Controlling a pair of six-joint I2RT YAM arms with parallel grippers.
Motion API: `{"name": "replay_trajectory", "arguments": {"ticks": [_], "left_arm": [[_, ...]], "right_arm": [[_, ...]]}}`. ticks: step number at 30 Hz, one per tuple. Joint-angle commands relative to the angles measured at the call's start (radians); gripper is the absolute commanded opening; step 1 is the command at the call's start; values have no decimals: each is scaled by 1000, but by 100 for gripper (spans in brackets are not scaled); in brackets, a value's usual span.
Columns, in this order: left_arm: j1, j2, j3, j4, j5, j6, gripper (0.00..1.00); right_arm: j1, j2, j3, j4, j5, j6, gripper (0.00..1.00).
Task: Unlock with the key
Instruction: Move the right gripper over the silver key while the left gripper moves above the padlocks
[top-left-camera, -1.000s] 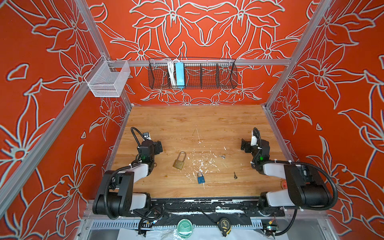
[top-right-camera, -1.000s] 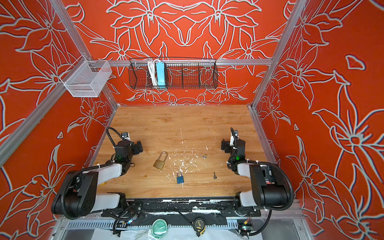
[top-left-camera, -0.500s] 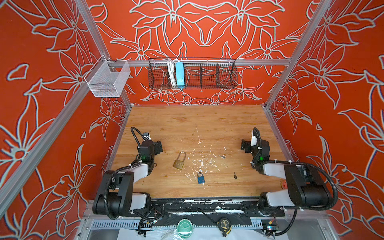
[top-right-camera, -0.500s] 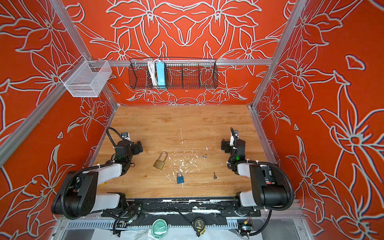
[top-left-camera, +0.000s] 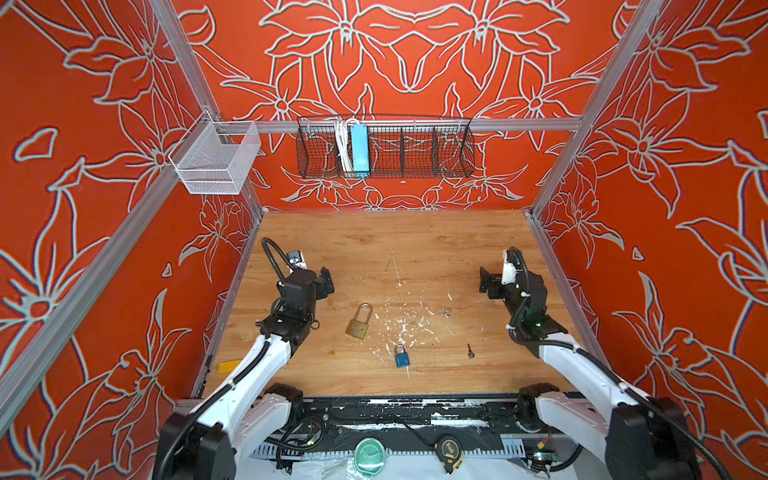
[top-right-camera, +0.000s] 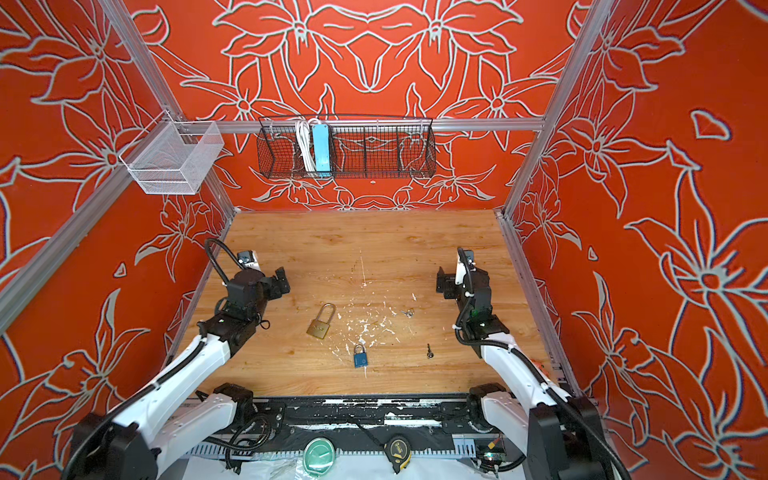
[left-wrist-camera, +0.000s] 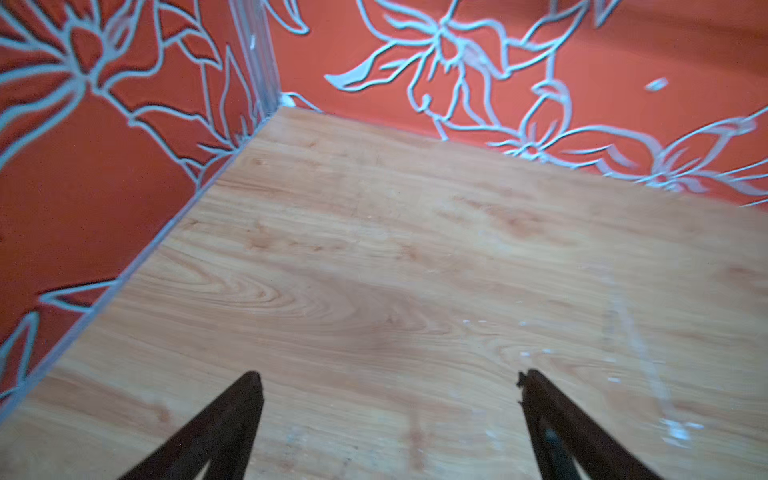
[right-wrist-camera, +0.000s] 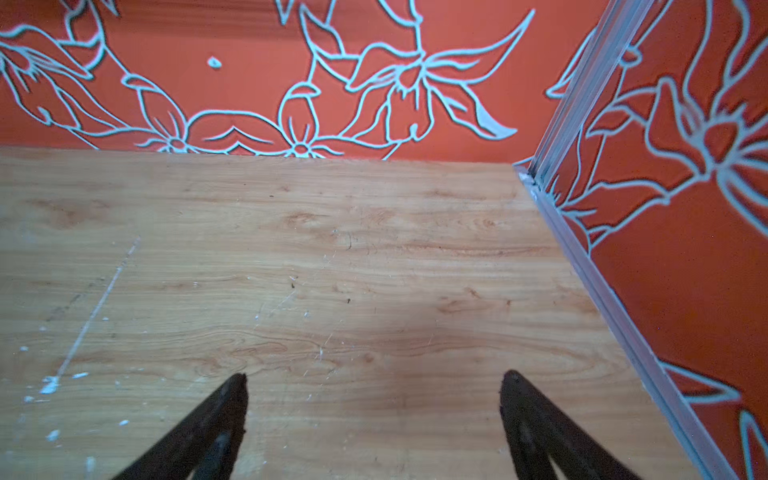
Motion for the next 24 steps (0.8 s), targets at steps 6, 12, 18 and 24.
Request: {"name": "replay_trajectory", "arguments": {"ticks": [6,12,18,24], "left_arm": [[-313,12,50,-349,484,-371,85],[-569,178,145,-394,439,-423,82],[-618,283,136,-244,501,-441,82],[-620,312,160,-171,543,-470,81]], "right_arm": [[223,9,63,-610,-92,363,85],[330,-45,44,-784,-32,510,76],[343,-82,-17,-692,-77,496,75],[342,192,171,-637,-162,288,75]]}}
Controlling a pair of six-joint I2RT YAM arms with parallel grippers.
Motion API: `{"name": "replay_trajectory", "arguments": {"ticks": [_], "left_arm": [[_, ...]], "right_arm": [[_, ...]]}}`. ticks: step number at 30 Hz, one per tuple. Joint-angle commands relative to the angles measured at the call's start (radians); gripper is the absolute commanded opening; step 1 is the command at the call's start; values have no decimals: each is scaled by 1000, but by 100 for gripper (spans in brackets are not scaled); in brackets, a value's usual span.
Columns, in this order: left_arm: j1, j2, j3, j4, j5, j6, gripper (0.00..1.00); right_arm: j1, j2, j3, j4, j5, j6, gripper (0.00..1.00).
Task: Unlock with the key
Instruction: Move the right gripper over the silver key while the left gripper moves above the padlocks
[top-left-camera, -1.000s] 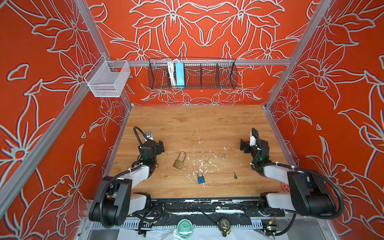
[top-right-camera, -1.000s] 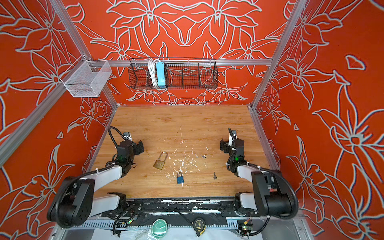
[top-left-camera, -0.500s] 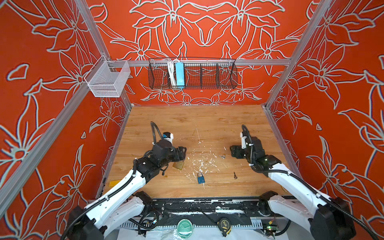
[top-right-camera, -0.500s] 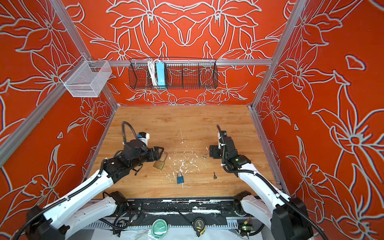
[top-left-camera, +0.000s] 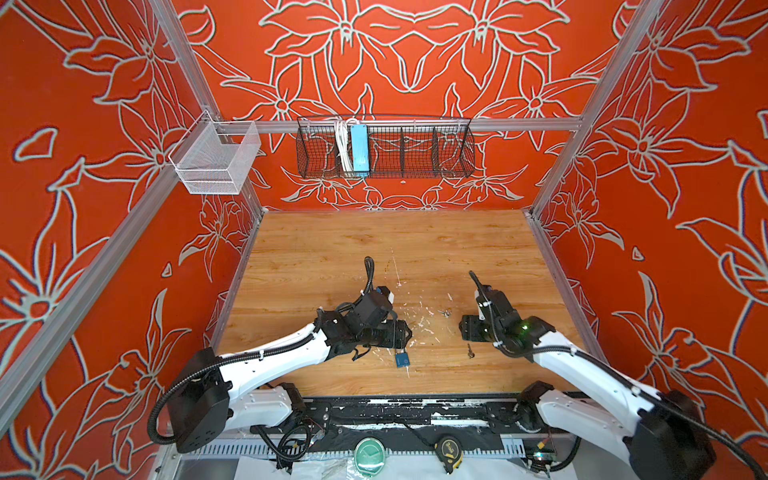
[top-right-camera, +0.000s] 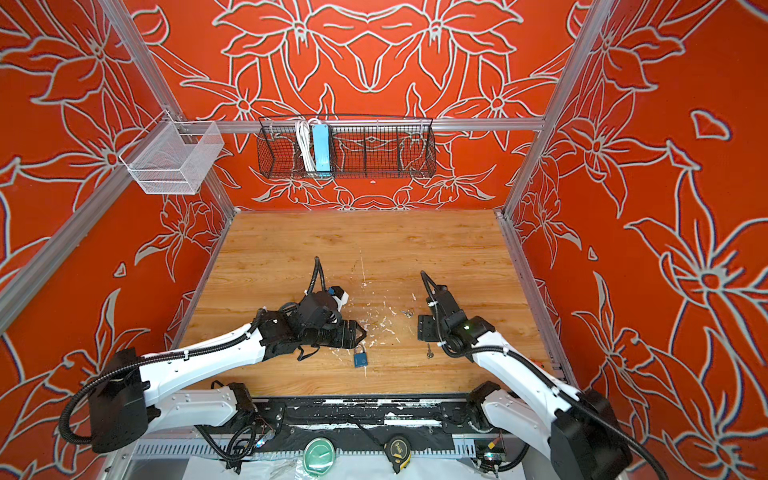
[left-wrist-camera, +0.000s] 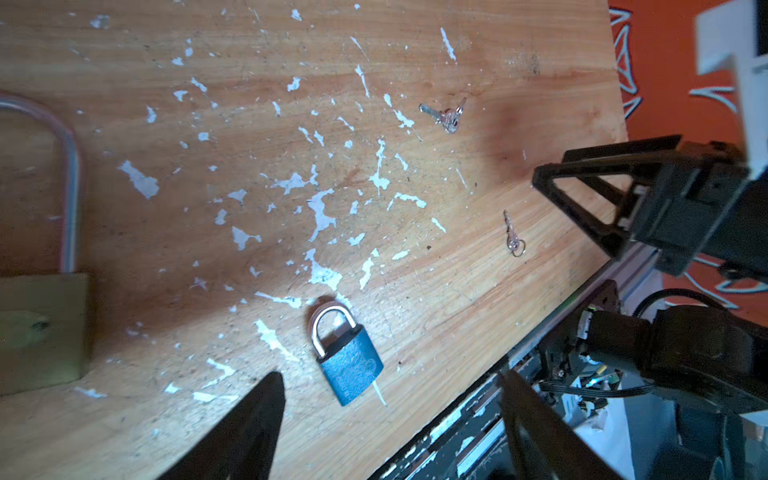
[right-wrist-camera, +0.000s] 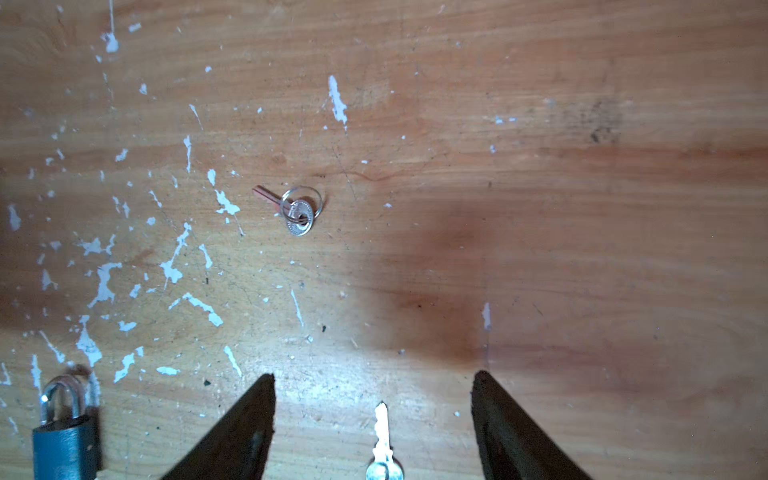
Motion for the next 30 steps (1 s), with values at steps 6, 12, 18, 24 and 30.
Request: {"name": "replay_trajectory", "arguments": {"ticks": [6,12,18,24,30], "left_arm": [[-5,-48,11,-8,-1,-49,81],[-6,-154,-44,-22,-41,-80,81],[-6,-222,-71,-55,-66,-80,81],[-6,-223,-77,-64,-70,-74,82],[-6,-224,-89,-63,-73,-72,82]], "right_arm": [[-1,367,332,-12,-116,-380,72],[-16,560,488,-106,-233,-497,68],[-19,613,502,-95,-278,-489,66],[-24,649,508,-120,-224,-464,67],[-32,654,493,-141,-194,-462,67]]}}
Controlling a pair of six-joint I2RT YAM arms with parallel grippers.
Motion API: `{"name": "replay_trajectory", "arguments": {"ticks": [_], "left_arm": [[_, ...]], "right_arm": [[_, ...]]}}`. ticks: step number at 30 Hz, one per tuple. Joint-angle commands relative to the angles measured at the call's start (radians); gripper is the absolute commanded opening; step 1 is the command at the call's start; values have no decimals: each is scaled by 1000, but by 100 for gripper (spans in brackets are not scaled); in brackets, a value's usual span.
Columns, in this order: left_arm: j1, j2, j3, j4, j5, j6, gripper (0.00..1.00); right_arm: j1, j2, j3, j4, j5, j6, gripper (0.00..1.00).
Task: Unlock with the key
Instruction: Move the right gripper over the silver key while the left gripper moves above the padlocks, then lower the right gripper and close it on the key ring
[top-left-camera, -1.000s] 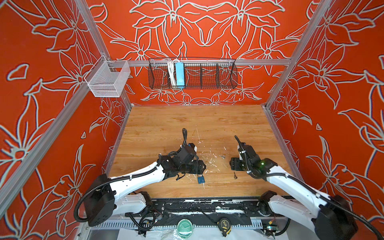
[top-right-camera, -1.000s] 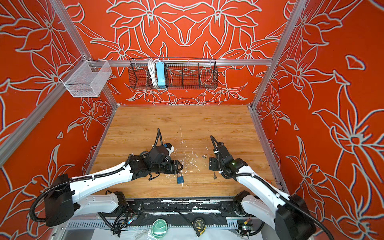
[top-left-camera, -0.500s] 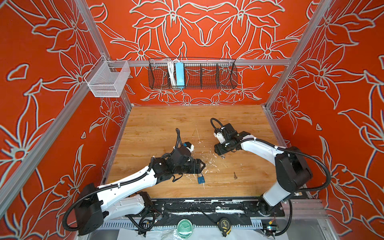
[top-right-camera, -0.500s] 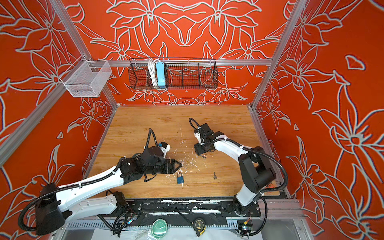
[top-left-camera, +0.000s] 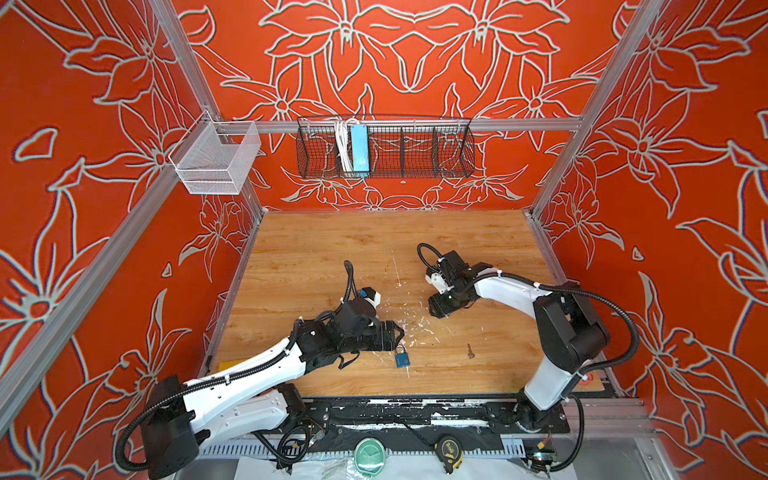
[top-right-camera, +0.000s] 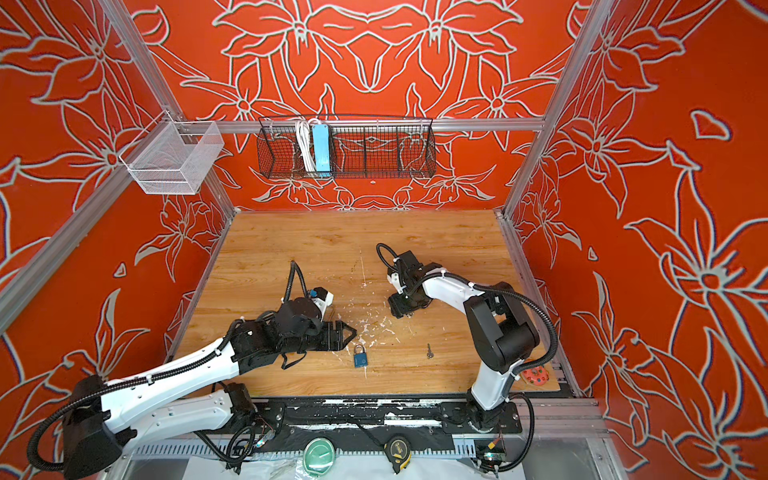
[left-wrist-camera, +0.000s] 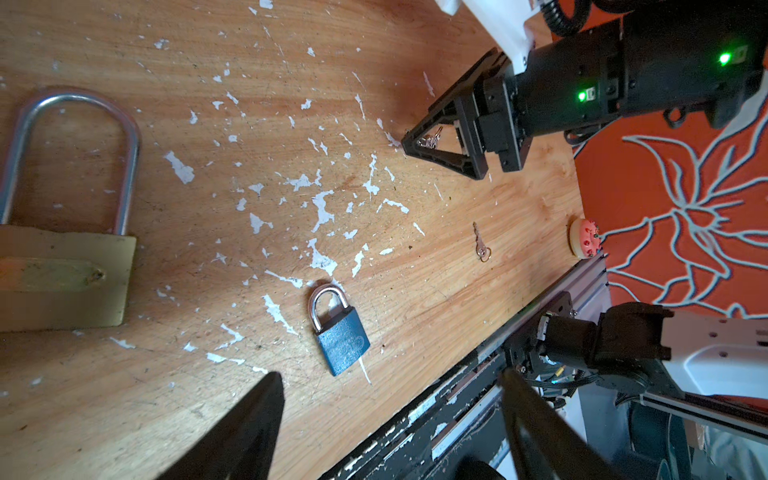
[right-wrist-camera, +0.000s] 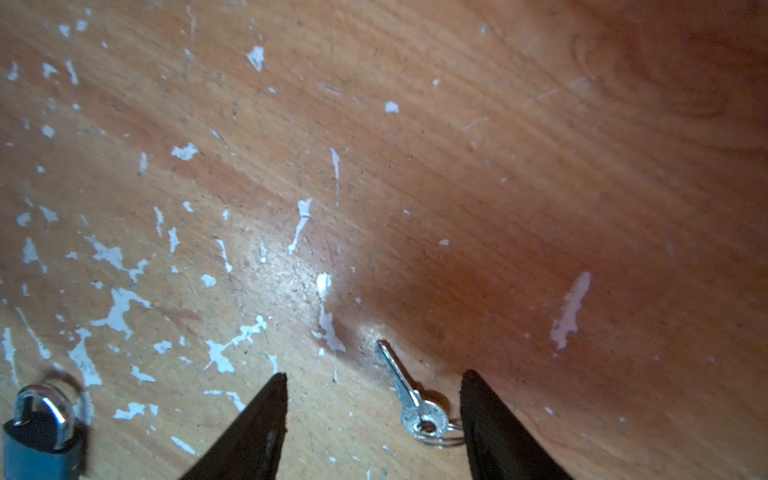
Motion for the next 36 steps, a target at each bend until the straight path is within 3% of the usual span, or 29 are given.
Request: {"name": "replay_trajectory", "arguments": {"ticks": [1,17,23,31,36], "left_arm": [[-5,-9,-14,-17,-18,-3,82],[-5,8,-8,-22,-26,-11,82],[-5,24,-5,-17,-24,-14,82],[-6,44,9,-20,-21,-11,82],[-5,46,7,-23,-22,-11,82]], "right_arm": [[-6,11,1,-42,30,-10,67],[-8,-23,-16,-113,23,25,66],[-7,-44,-36,-125,8,48,59],[-7,-43,-33,-125,-2,46,40],[-6,-45,-24,-135,17,44,41]]}}
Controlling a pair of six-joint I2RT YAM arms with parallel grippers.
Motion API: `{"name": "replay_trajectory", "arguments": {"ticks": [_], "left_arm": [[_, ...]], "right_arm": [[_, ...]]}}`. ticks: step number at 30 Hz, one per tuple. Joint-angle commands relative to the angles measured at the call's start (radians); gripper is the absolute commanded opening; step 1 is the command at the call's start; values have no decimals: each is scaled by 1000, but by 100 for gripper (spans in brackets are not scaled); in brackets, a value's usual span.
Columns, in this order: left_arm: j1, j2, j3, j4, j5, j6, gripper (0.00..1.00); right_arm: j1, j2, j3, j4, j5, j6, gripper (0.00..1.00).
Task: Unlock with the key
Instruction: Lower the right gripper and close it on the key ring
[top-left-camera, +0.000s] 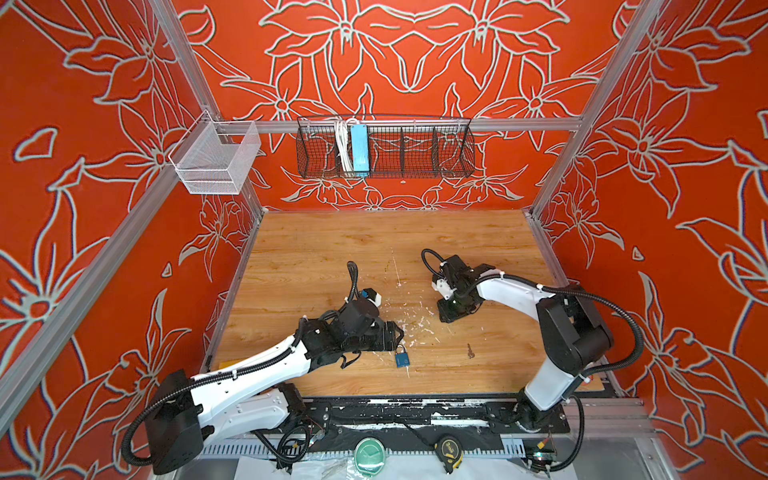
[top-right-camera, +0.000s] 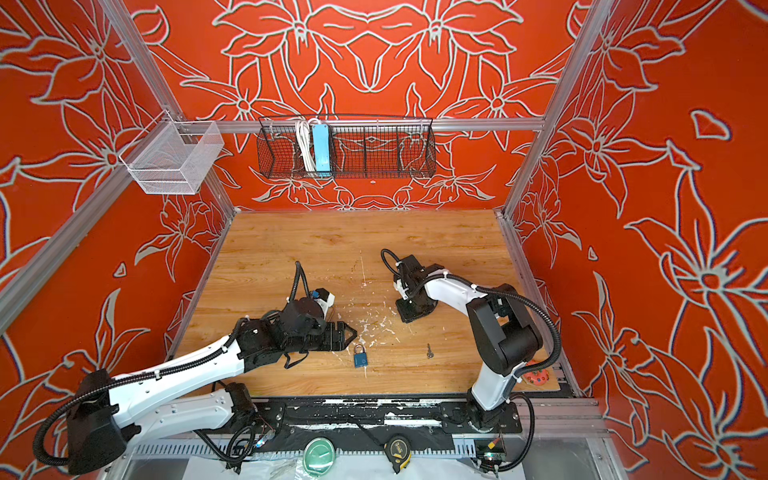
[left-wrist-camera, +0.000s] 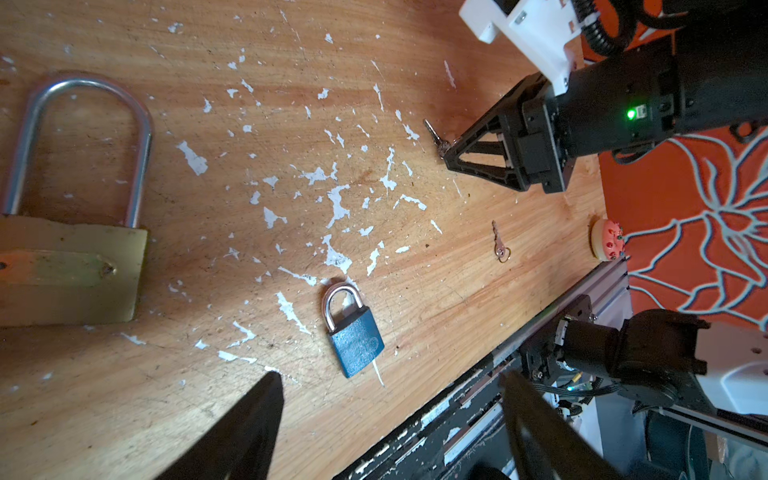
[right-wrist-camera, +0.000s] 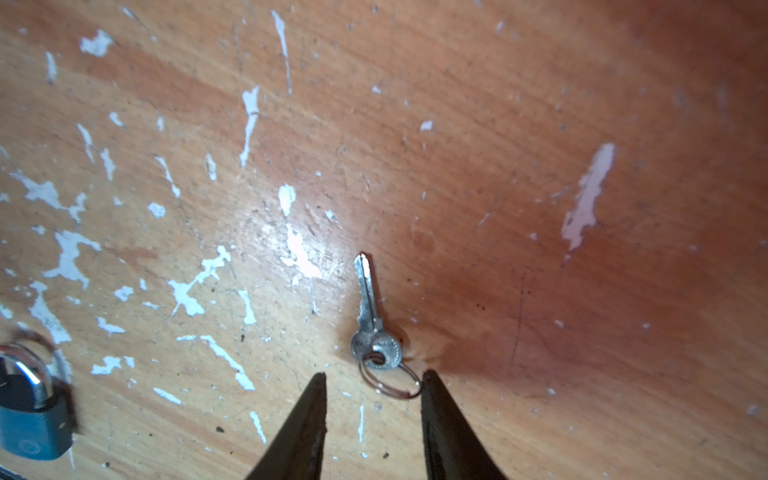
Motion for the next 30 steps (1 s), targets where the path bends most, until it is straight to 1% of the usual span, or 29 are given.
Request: {"name": "replay_trajectory", "arguments": {"ticks": [1,4,7,12,15,18,22,30], "left_arm": [[-5,6,8,-22,-10,-7,82],[-5,10,10,-24,-9,-7,82],[-5,16,15,-23,-7,-5,82],[-5,24,20,-23,-7,-4,82],[-5,27,20,-22,-7,-6,82],[-5,33,20,-18,-4,-9,82],[-5,45,25,-9,-1,-7,82],[-5,69,39,-6,9,-3,82]], "right_arm": [[-3,-24,4,-33,22,-8,44],[-3,-17,14,-28,60,-33,51],[-3,4,40,-29,59,-64,52],[-2,22,66,-17,-1,-90,52],[3,18,56,-2,-40,-101,51],[9,17,42,-2,-51,-99,49],[14,16,23,0,-48,-90,48],[18,16,18,-37,-5,-71,41]]}}
